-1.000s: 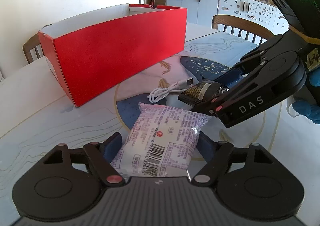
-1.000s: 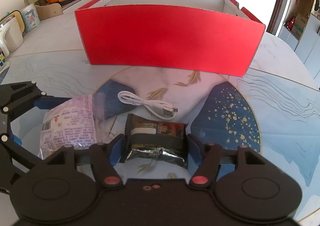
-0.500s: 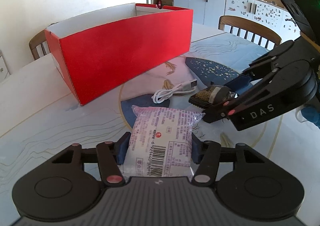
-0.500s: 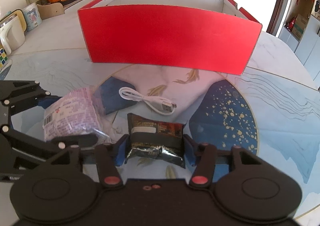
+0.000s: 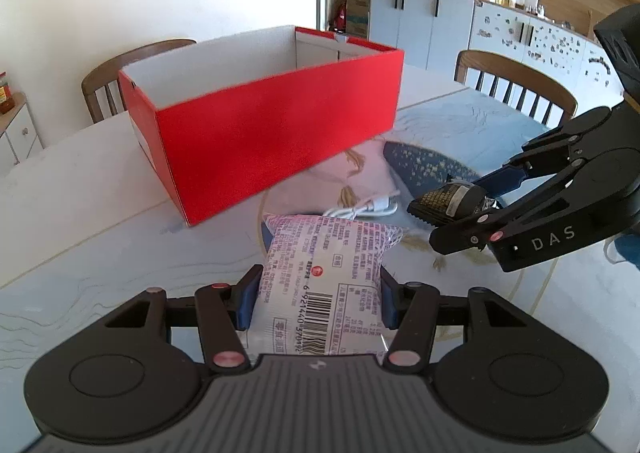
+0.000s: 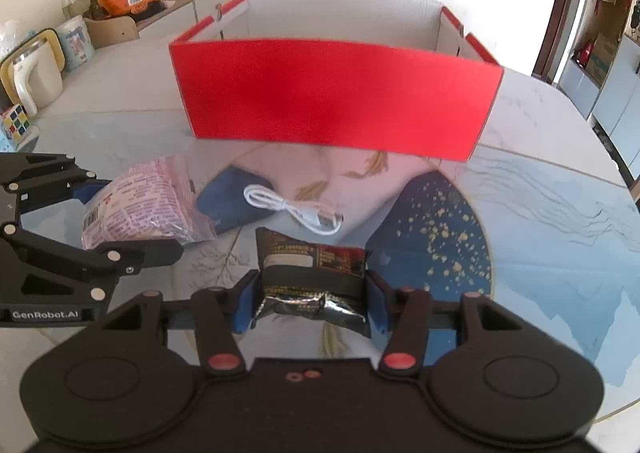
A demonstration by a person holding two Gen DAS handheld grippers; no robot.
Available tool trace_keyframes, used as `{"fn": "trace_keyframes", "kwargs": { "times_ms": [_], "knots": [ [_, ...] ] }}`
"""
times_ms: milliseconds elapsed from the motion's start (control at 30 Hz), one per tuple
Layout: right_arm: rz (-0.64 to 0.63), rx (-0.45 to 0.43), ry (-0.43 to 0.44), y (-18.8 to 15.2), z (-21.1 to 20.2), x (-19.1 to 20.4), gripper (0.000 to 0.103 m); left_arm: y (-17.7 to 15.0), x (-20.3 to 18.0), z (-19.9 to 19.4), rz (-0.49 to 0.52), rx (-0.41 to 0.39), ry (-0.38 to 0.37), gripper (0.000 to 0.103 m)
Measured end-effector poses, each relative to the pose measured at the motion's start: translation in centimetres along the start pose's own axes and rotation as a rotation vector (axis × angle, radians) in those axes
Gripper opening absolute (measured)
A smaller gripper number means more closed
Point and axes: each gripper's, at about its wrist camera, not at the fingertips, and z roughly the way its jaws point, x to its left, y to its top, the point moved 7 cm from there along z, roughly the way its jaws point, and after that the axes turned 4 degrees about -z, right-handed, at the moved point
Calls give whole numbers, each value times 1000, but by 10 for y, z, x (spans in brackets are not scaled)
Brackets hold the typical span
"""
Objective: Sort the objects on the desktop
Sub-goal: 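Lift and carry the barcode bag and dark snack pack over the red box with both tools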
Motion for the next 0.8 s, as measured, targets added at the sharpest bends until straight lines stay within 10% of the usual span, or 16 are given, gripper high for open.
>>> {"fn": "trace_keyframes", "kwargs": {
  "times_ms": [800],
  "knots": [
    [-66, -106, 45, 50, -61, -16, 54, 67, -9, -46, -67, -70, 64, 55]
  ]
}}
